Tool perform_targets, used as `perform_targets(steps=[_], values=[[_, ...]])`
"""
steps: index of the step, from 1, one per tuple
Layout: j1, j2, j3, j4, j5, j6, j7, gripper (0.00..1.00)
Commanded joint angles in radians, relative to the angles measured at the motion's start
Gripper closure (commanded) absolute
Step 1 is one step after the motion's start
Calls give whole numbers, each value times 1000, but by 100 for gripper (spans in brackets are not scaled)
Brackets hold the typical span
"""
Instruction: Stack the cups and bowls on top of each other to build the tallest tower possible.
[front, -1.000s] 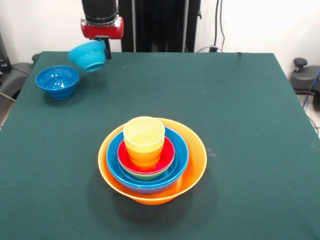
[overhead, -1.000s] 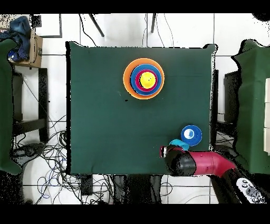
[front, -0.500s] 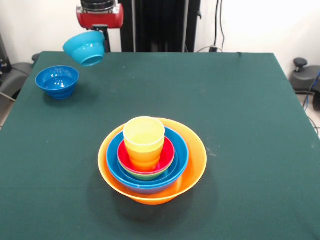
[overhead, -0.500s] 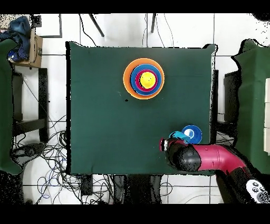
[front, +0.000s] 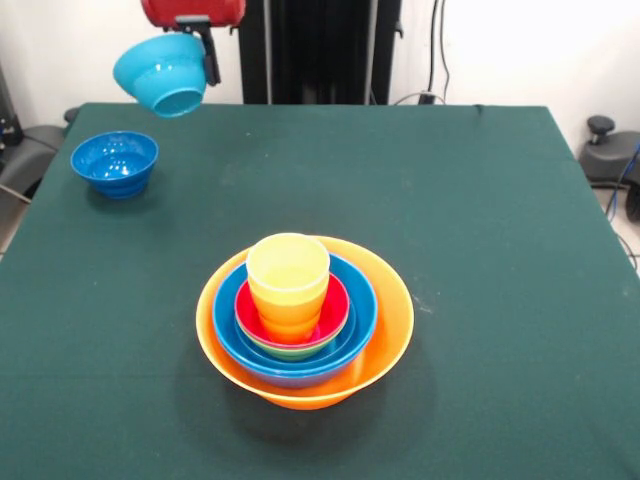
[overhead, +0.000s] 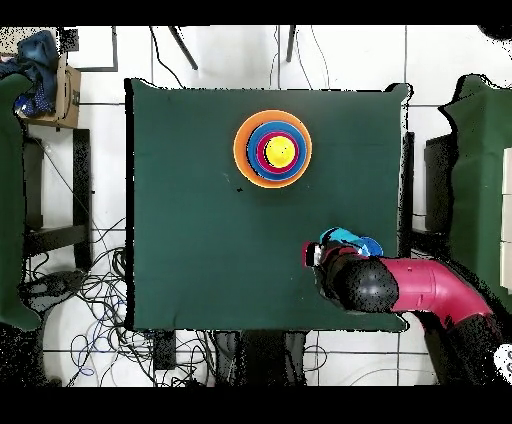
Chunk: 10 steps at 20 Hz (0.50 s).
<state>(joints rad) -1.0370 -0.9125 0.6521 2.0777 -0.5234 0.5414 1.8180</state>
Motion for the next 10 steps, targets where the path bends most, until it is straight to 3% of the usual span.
perform_targets(steps=[1,10], values=[[7,-45,149,-22,79,136,-183,100],[71,1,114,-132,85,131,-82,100]])
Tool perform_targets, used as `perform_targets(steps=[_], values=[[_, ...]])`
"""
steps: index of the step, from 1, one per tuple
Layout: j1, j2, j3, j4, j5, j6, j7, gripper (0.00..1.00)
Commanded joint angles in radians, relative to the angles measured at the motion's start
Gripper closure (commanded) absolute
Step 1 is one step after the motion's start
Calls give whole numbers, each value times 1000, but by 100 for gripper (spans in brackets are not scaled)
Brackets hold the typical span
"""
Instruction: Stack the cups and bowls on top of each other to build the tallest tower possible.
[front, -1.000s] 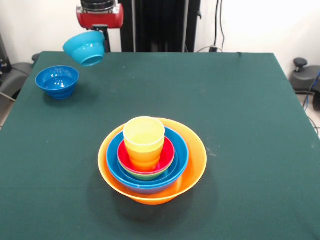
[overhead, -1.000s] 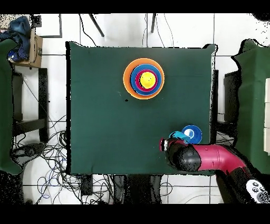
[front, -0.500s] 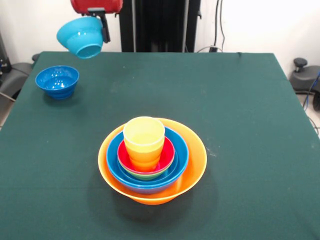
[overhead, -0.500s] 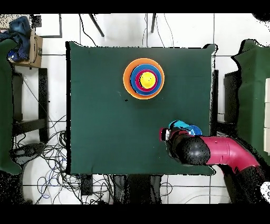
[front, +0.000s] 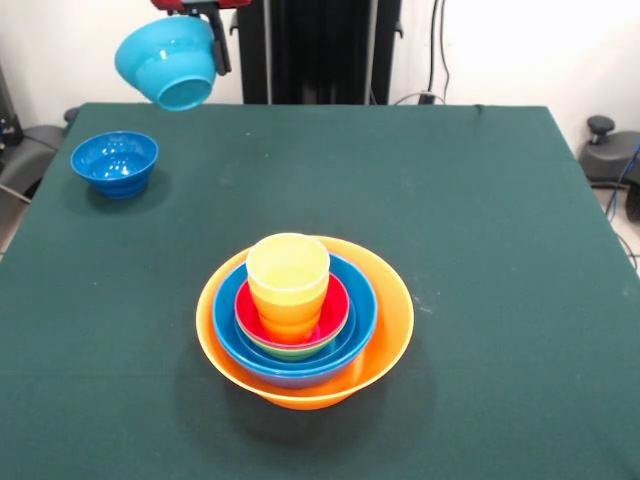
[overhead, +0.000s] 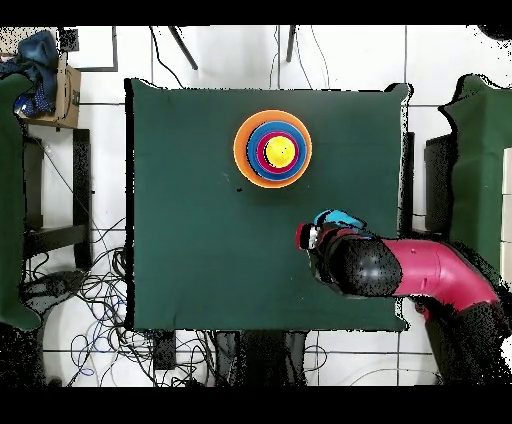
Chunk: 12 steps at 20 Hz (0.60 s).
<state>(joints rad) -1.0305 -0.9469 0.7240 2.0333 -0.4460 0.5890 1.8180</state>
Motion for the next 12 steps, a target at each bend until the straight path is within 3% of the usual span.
perform_targets(steps=[1,12], values=[[76,41,35,-96,4,78,-70,100],[210,131,-91,-226,-47,5,64,100]])
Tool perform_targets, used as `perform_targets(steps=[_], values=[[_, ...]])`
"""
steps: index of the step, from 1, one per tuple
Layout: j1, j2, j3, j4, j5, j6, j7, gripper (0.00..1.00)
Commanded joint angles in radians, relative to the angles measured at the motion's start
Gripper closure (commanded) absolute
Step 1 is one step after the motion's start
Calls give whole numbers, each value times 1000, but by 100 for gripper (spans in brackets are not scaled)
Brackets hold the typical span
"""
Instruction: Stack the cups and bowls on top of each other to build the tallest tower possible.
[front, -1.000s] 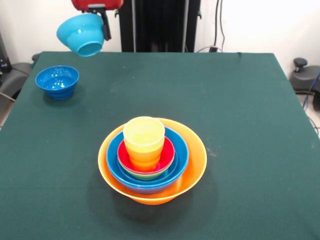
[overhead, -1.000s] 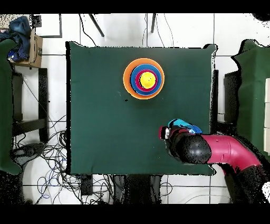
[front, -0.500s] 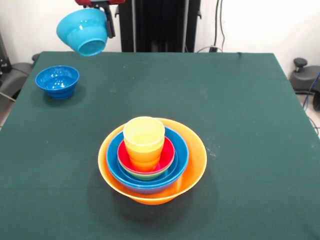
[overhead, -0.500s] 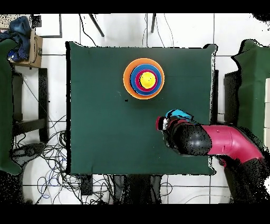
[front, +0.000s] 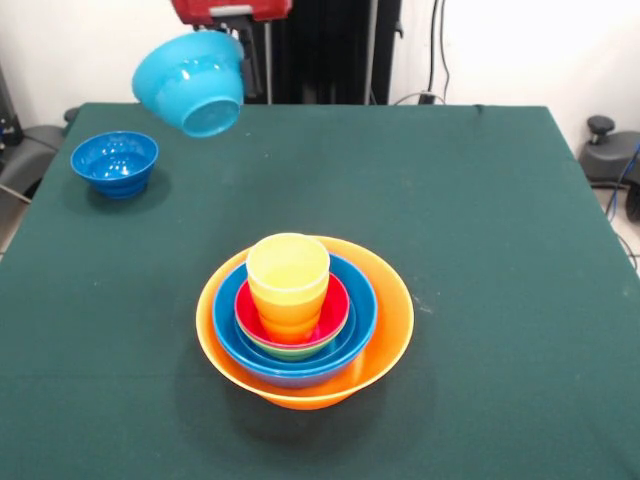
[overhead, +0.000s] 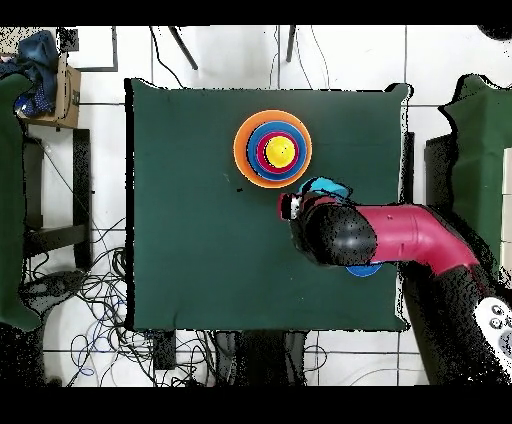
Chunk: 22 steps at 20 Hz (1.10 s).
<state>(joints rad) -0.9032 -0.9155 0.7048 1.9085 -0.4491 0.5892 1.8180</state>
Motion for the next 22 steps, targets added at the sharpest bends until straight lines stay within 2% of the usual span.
perform_targets(steps=[1,7,12,22], values=[[94,107,-82,-111,-43,2,71,100],[166,147,-143,-166,-43,-10,115,100],[240,197,-224,-215,-82,-68,160,100],[303,253,-313,-256,-65,-140,138,100]])
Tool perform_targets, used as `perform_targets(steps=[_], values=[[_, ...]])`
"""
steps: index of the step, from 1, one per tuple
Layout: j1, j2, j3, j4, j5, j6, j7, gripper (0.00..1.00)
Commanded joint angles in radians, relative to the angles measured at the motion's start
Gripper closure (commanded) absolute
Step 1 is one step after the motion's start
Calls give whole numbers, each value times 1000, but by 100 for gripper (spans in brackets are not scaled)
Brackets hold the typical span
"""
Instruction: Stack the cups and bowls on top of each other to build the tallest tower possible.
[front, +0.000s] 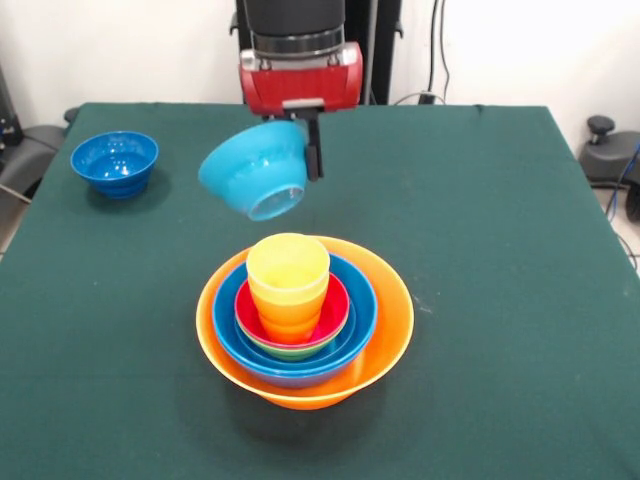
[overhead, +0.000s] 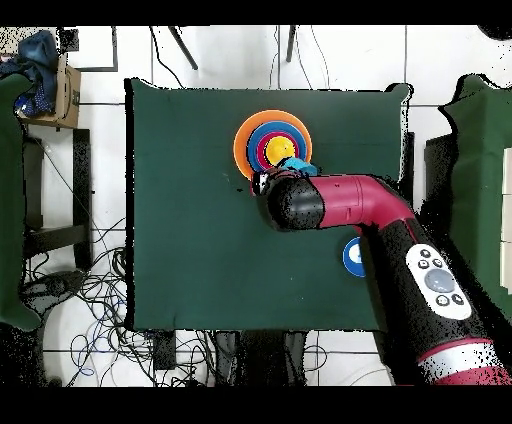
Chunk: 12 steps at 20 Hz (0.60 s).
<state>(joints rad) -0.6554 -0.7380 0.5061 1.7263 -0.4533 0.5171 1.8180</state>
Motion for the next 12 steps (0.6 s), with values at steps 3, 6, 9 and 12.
perform_targets(steps=[3,6,9,12], values=[[71,87,-137,-84,-56,-81,134,100],[86,97,-157,-89,-53,-101,130,100],[95,106,-173,-91,-49,-119,121,100],[102,115,-187,-94,-46,-135,114,100]])
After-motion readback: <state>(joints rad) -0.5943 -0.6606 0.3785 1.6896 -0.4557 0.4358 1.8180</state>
